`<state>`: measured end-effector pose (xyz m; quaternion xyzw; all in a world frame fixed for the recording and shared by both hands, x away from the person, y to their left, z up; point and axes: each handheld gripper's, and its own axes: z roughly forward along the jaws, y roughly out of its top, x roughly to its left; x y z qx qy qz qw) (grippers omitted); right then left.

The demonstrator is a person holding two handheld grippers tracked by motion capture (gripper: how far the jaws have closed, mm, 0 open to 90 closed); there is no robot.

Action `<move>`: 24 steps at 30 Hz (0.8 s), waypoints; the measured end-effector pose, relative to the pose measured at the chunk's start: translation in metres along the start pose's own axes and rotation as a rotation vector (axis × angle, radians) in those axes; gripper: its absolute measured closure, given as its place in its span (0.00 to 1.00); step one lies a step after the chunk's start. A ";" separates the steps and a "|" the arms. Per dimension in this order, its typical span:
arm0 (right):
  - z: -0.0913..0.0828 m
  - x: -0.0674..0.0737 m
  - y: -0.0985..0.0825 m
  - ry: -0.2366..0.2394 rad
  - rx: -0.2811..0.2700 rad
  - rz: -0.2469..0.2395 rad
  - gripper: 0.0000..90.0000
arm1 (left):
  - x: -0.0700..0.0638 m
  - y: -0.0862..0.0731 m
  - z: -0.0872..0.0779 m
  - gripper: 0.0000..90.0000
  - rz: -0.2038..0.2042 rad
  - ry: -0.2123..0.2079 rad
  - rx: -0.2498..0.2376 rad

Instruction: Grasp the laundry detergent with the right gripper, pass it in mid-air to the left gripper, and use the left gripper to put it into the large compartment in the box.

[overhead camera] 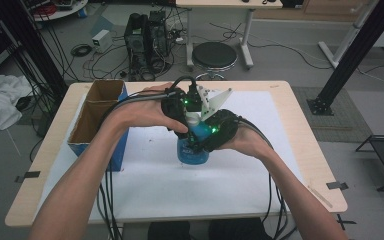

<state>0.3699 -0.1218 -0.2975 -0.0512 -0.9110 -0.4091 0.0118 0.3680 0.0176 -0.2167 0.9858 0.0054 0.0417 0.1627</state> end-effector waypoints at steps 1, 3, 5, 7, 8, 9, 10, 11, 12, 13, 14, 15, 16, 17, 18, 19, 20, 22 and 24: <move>0.000 0.000 0.000 0.003 0.000 0.005 0.49 | 0.000 0.000 0.000 0.42 0.000 -0.001 -0.001; 0.000 0.000 0.000 0.007 -0.004 0.008 0.48 | 0.000 0.000 0.000 0.42 -0.002 0.001 -0.003; 0.000 0.000 0.000 0.009 -0.003 0.008 0.48 | 0.000 0.000 0.000 0.42 -0.006 -0.003 -0.008; 0.000 0.000 -0.001 0.009 -0.004 0.007 0.48 | 0.000 0.000 0.000 0.42 -0.003 -0.002 -0.007; 0.000 0.000 -0.001 0.009 -0.004 0.007 0.48 | 0.000 0.000 0.000 0.42 -0.004 -0.003 -0.008; 0.000 0.000 0.000 0.012 -0.003 0.009 0.48 | 0.000 0.000 0.000 0.42 -0.006 -0.002 -0.009; 0.000 0.000 -0.001 0.013 -0.011 0.010 0.48 | 0.000 0.000 -0.001 0.42 -0.003 -0.002 -0.007; 0.000 0.000 -0.001 0.013 -0.011 0.010 0.48 | 0.000 0.000 0.000 0.42 -0.006 -0.002 -0.008; 0.001 -0.001 -0.001 0.013 -0.015 0.003 0.47 | 0.000 0.000 0.000 0.42 -0.007 -0.005 -0.007; 0.000 0.000 0.000 0.012 -0.002 0.007 0.47 | 0.000 0.000 0.000 0.42 -0.003 -0.001 -0.002; 0.001 0.000 0.000 0.010 -0.003 0.006 0.47 | 0.000 0.000 0.000 0.42 0.006 0.010 -0.005; 0.000 0.000 0.000 0.009 0.004 0.008 0.47 | 0.000 0.000 0.000 0.42 0.006 0.010 -0.005; 0.001 -0.002 -0.001 0.010 -0.006 0.004 0.47 | 0.000 -0.001 0.001 0.42 -0.008 -0.009 -0.005; 0.002 -0.004 -0.002 -0.012 0.001 -0.018 0.47 | 0.001 -0.001 0.001 0.42 0.004 -0.015 0.009; 0.002 -0.004 -0.002 -0.012 0.001 -0.018 0.47 | 0.001 -0.001 0.001 0.42 0.004 -0.015 0.009; 0.002 -0.005 -0.002 -0.016 0.004 -0.027 0.46 | 0.001 -0.001 0.001 0.42 0.004 -0.009 0.004; 0.002 -0.004 -0.002 -0.003 -0.002 -0.010 0.46 | 0.000 -0.001 0.003 0.42 -0.013 -0.005 -0.013; -0.002 -0.007 -0.002 -0.004 -0.034 -0.014 0.44 | 0.000 -0.002 0.004 0.42 -0.003 -0.006 0.006; -0.002 -0.008 -0.002 -0.008 -0.037 -0.015 0.43 | 0.001 -0.003 0.004 0.42 -0.001 -0.012 0.011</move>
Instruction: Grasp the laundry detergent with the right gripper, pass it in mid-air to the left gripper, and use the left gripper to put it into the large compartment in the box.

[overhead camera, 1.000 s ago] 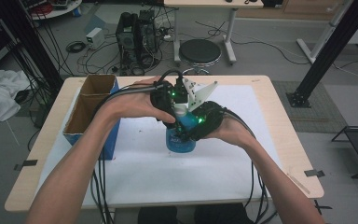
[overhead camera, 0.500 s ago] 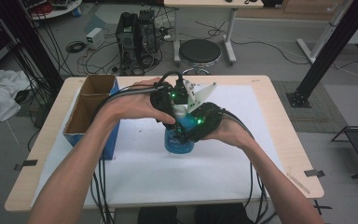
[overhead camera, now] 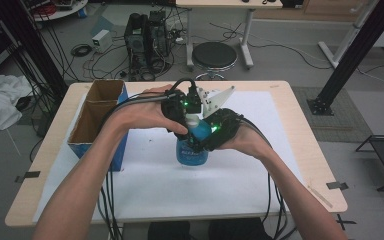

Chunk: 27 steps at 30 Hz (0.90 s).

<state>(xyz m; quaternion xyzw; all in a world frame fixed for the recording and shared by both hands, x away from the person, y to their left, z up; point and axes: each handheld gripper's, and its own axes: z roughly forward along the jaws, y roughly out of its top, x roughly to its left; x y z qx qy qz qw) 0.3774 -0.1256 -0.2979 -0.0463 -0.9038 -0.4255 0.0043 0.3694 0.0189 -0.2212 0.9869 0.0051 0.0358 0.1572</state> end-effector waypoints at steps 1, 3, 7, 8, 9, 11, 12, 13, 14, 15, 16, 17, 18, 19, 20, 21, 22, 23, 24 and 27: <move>-0.001 0.000 0.000 0.005 0.004 0.011 0.42 | 0.001 -0.001 0.000 0.42 -0.003 -0.005 -0.008; -0.002 0.000 -0.001 0.003 0.011 0.016 0.41 | 0.001 -0.001 0.000 0.42 -0.004 -0.006 -0.004; -0.002 0.000 -0.001 -0.001 0.019 0.016 0.40 | 0.000 -0.002 0.000 0.42 -0.003 -0.001 -0.007; -0.001 0.000 -0.002 -0.002 0.023 0.031 0.39 | 0.001 -0.002 0.000 0.42 -0.002 -0.003 -0.005; -0.001 -0.001 -0.002 0.000 0.025 0.025 0.39 | 0.000 -0.002 0.000 0.42 -0.004 -0.005 -0.006; -0.002 -0.001 -0.002 0.006 0.027 0.019 0.39 | -0.001 -0.002 0.000 0.42 -0.015 -0.002 -0.014; -0.002 -0.002 -0.002 0.009 0.030 0.006 0.38 | -0.001 -0.003 0.000 0.42 -0.012 0.002 -0.016; -0.002 -0.001 -0.002 0.008 0.031 0.010 0.38 | 0.000 -0.002 -0.002 0.42 0.003 -0.004 0.005; -0.002 -0.001 -0.002 0.004 0.030 0.011 0.37 | -0.001 -0.003 -0.001 0.42 -0.003 -0.006 -0.004; -0.002 -0.001 -0.002 0.004 0.032 0.012 0.37 | -0.001 -0.003 -0.002 0.42 -0.004 -0.001 -0.008; -0.002 -0.001 -0.002 0.004 0.032 0.012 0.37 | -0.001 -0.003 -0.002 0.42 -0.004 -0.001 -0.008; -0.001 -0.001 -0.003 -0.005 0.042 0.005 0.36 | -0.001 -0.004 -0.002 0.42 -0.005 -0.001 -0.008; -0.001 -0.002 -0.003 -0.005 0.049 -0.004 0.36 | -0.001 -0.004 -0.002 0.42 -0.005 -0.002 -0.008; -0.001 -0.001 -0.003 -0.003 0.053 0.001 0.36 | -0.001 -0.004 -0.002 0.42 -0.008 -0.001 -0.007; -0.001 -0.001 -0.004 -0.003 0.052 0.011 0.36 | -0.002 -0.005 -0.002 0.42 -0.013 0.002 -0.009; -0.001 -0.001 -0.004 -0.003 0.052 0.011 0.36 | 0.001 -0.005 -0.004 0.42 0.022 0.000 0.013; 0.000 -0.002 -0.004 -0.004 0.032 -0.003 0.36 | -0.002 -0.006 -0.003 0.42 -0.019 0.004 -0.016; -0.001 -0.001 -0.005 -0.005 0.053 0.010 0.35 | -0.002 -0.007 -0.004 0.42 -0.020 0.006 -0.019; 0.000 -0.001 -0.005 -0.012 0.052 0.004 0.35 | -0.002 -0.007 -0.004 0.42 -0.020 0.006 -0.019; -0.001 0.001 -0.005 -0.019 0.069 0.016 0.33 | -0.002 -0.011 -0.008 0.42 -0.033 0.006 -0.014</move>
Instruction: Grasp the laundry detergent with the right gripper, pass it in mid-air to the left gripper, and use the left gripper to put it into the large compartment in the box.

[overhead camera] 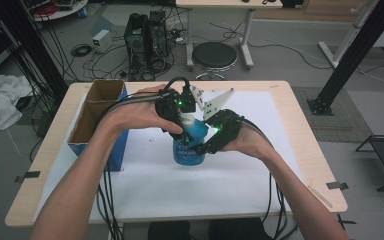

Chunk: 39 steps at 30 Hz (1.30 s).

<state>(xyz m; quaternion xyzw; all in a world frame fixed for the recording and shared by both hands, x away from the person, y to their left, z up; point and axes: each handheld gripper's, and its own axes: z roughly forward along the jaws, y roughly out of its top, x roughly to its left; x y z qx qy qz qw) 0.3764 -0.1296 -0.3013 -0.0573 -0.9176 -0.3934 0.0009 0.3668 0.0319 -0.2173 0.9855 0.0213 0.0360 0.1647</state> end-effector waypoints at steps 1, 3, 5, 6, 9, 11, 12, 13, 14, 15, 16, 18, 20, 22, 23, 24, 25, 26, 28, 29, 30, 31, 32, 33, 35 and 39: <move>0.000 0.000 0.000 0.000 0.000 0.000 0.33 | 0.000 0.000 0.000 0.42 0.000 0.000 0.000; -0.001 0.000 -0.001 -0.005 0.007 -0.003 0.33 | 0.000 -0.002 -0.004 0.42 -0.009 0.005 0.001; -0.002 0.000 -0.002 -0.010 0.011 0.011 0.33 | 0.001 -0.005 -0.009 0.42 -0.021 0.013 -0.002; -0.004 0.001 -0.002 -0.009 0.019 0.027 0.32 | 0.001 -0.006 -0.011 0.42 -0.028 0.015 -0.004; -0.004 0.000 -0.003 -0.012 0.012 0.026 0.29 | 0.000 -0.010 -0.020 0.42 -0.042 0.022 0.007; -0.005 0.000 -0.003 -0.012 0.015 0.025 0.29 | -0.001 -0.011 -0.022 0.42 -0.044 0.030 0.006; -0.005 0.000 -0.003 -0.009 0.010 0.030 0.29 | -0.001 -0.012 -0.025 0.42 -0.046 0.028 0.012; -0.005 0.000 -0.004 -0.016 0.010 0.024 0.28 | -0.001 -0.014 -0.026 0.42 -0.054 0.034 0.008; -0.006 0.000 -0.004 -0.016 0.013 0.032 0.26 | -0.001 -0.015 -0.029 0.42 -0.054 0.032 0.012; -0.006 0.000 -0.004 -0.018 0.014 0.030 0.26 | -0.001 -0.016 -0.031 0.42 -0.065 0.037 0.010; -0.007 0.000 -0.005 -0.019 0.017 0.040 0.26 | -0.001 -0.017 -0.032 0.42 -0.069 0.041 0.005; -0.008 -0.001 -0.006 -0.026 0.017 0.035 0.26 | 0.001 -0.020 -0.037 0.42 -0.076 0.040 0.011; -0.009 0.000 -0.007 -0.032 0.019 0.041 0.26 | 0.001 -0.022 -0.041 0.42 -0.101 0.049 0.005; -0.012 0.000 -0.008 -0.039 0.021 0.053 0.26 | 0.003 -0.025 -0.048 0.42 -0.129 0.058 0.011; -0.013 -0.001 -0.009 -0.045 0.019 0.049 0.26 | 0.004 -0.026 -0.052 0.42 -0.145 0.062 0.007; -0.013 -0.001 -0.010 -0.046 0.022 0.054 0.25 | 0.005 -0.027 -0.056 0.42 -0.164 0.069 0.005; -0.015 -0.001 -0.011 -0.054 0.033 0.056 0.25 | 0.006 -0.028 -0.061 0.42 -0.178 0.075 0.012; -0.015 -0.001 -0.012 -0.060 0.033 0.063 0.25 | 0.007 -0.029 -0.065 0.42 -0.196 0.084 0.012; -0.017 -0.002 -0.014 -0.086 0.047 0.067 0.24 | 0.011 -0.032 -0.077 0.42 -0.247 0.098 0.017; -0.019 -0.003 -0.015 -0.098 0.053 0.067 0.24 | 0.011 -0.033 -0.079 0.42 -0.279 0.103 0.006; -0.020 -0.003 -0.015 -0.102 0.054 0.064 0.24 | 0.013 -0.034 -0.084 0.42 -0.302 0.108 0.015; -0.021 -0.003 -0.016 -0.115 0.051 0.074 0.22 | 0.014 -0.035 -0.088 0.42 -0.329 0.118 0.023; -0.023 -0.003 -0.017 -0.135 0.059 0.086 0.16 | 0.015 -0.036 -0.091 0.42 -0.348 0.123 0.027; -0.025 -0.003 -0.017 -0.169 0.075 0.105 0.14 | 0.017 -0.038 -0.096 0.42 -0.367 0.133 0.035; -0.027 -0.003 -0.018 -0.186 0.088 0.104 0.14 | 0.020 -0.040 -0.105 0.42 -0.429 0.152 0.044; -0.033 -0.003 -0.021 -0.218 0.100 0.106 0.14 | 0.028 -0.048 -0.121 0.42 -0.546 0.184 0.058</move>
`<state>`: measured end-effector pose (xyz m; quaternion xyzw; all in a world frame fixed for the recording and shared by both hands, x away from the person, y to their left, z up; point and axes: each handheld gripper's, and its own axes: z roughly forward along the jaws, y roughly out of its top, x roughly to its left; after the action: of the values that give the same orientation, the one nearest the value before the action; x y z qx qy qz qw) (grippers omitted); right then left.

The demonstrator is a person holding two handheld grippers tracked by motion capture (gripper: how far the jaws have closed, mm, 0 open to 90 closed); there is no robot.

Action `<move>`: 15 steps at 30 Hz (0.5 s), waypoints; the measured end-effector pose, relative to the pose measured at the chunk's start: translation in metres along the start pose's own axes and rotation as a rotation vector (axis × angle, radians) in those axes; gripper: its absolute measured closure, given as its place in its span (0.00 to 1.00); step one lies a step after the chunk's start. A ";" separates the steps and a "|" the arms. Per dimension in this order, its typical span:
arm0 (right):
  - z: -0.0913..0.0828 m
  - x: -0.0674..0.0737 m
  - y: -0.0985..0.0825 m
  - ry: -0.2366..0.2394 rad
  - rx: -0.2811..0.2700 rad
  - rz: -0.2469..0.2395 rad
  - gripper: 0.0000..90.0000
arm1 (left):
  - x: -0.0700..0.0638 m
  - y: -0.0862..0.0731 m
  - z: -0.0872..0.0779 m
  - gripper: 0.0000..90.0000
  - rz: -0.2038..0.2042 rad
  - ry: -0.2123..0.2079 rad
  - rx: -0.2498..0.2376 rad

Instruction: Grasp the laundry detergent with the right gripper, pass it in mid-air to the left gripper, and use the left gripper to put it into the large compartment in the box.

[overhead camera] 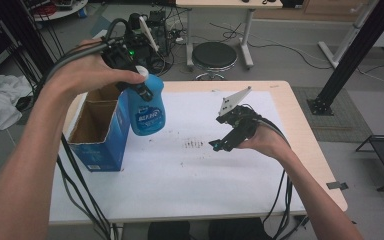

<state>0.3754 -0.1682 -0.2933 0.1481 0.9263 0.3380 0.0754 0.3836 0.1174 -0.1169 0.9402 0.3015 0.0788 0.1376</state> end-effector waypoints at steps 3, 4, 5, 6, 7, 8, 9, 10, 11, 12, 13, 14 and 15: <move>-0.004 -0.001 -0.002 -0.035 0.014 -0.008 0.14 | 0.008 -0.003 -0.008 0.42 -0.075 0.013 0.003; -0.006 -0.002 -0.003 -0.048 0.023 -0.009 0.14 | 0.011 -0.004 -0.011 0.42 -0.099 0.023 0.000; -0.009 -0.003 -0.004 -0.069 0.035 -0.001 0.14 | 0.014 -0.006 -0.013 0.42 -0.122 0.024 0.004; -0.009 -0.003 -0.004 -0.069 0.035 -0.001 0.14 | 0.016 -0.008 -0.015 0.42 -0.150 0.033 0.001; -0.010 -0.003 -0.005 -0.075 0.047 0.001 0.14 | 0.020 -0.010 -0.016 0.42 -0.171 0.039 0.004; -0.012 -0.005 -0.007 -0.085 0.057 0.001 0.14 | 0.023 -0.012 -0.018 0.42 -0.190 0.048 0.001; -0.013 -0.006 -0.007 -0.080 0.071 0.000 0.14 | 0.026 -0.014 -0.019 0.42 -0.214 0.052 0.003; -0.013 -0.006 -0.007 -0.080 0.071 0.000 0.14 | 0.029 -0.016 -0.021 0.42 -0.225 0.060 0.009; -0.014 -0.007 -0.008 -0.086 0.080 -0.008 0.14 | 0.031 -0.018 -0.021 0.42 -0.263 0.065 0.003; -0.015 -0.008 -0.009 -0.095 0.091 -0.017 0.14 | 0.034 -0.020 -0.022 0.42 -0.278 0.074 0.011; -0.018 -0.012 -0.010 -0.097 0.116 -0.027 0.14 | 0.038 -0.022 -0.024 0.42 -0.276 0.086 0.022; -0.018 -0.012 -0.010 -0.097 0.116 -0.027 0.14 | 0.040 -0.024 -0.024 0.42 -0.305 0.094 0.014; -0.020 -0.015 -0.012 -0.098 0.141 -0.026 0.14 | 0.044 -0.026 -0.025 0.42 -0.312 0.102 0.028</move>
<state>0.3816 -0.1945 -0.2853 0.1574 0.9450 0.2632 0.1142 0.3986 0.1690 -0.0983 0.8786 0.4515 0.1000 0.1195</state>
